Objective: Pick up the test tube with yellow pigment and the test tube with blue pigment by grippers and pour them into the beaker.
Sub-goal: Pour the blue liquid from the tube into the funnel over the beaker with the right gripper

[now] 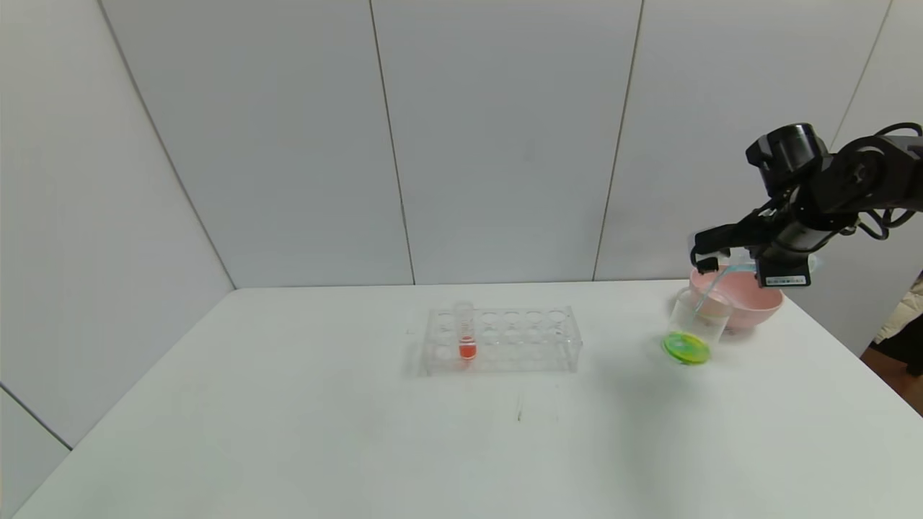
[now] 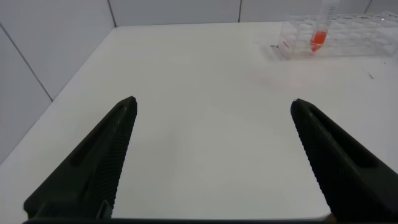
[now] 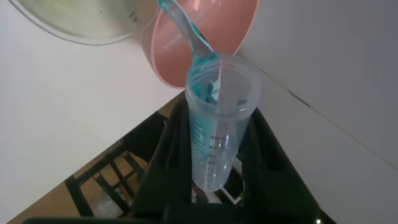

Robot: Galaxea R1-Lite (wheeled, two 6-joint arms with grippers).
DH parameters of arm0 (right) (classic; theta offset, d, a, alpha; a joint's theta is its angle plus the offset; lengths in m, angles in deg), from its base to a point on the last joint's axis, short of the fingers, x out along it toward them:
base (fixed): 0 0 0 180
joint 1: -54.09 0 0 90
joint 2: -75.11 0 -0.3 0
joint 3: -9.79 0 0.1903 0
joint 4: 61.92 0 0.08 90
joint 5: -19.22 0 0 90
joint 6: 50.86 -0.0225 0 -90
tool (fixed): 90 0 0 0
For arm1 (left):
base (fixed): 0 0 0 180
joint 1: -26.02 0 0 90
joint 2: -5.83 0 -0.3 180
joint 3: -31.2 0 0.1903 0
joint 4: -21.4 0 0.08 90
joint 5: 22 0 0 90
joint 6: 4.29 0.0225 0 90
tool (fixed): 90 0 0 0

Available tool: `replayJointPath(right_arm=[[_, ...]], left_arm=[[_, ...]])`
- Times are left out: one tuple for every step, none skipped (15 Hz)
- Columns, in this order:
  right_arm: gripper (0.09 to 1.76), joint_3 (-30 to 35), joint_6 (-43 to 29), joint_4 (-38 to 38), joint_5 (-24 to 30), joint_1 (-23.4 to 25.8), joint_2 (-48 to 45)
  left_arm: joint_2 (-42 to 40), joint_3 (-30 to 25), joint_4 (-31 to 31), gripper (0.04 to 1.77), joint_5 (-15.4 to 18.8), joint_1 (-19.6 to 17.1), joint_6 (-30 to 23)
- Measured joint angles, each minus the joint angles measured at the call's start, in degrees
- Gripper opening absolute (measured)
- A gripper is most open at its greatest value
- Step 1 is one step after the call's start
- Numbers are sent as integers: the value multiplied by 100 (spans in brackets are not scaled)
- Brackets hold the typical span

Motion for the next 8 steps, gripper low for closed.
replayJointPath(right_arm=[[52, 0, 72, -69, -22, -2, 0], [52, 0, 123, -105, -99, -9, 4], [52, 0, 200, -124, -183, -20, 11], [52, 0, 256, -160, -244, -24, 20], [52, 0, 291, -182, -279, -29, 37], [52, 0, 301, -184, -282, -30, 52], [52, 0, 316, -171, -289, -38, 74], [52, 0, 389, -173, -336, -57, 89]], left_arm=[[0, 0, 0, 176, 0, 0, 0], [0, 0, 0, 176, 0, 0, 0], [0, 0, 0, 176, 0, 2, 0], [0, 0, 0, 176, 0, 2, 0], [0, 0, 0, 176, 0, 2, 0], [0, 0, 0, 176, 0, 2, 0], [0, 0, 0, 176, 0, 0, 0], [0, 0, -2, 176, 0, 0, 0]])
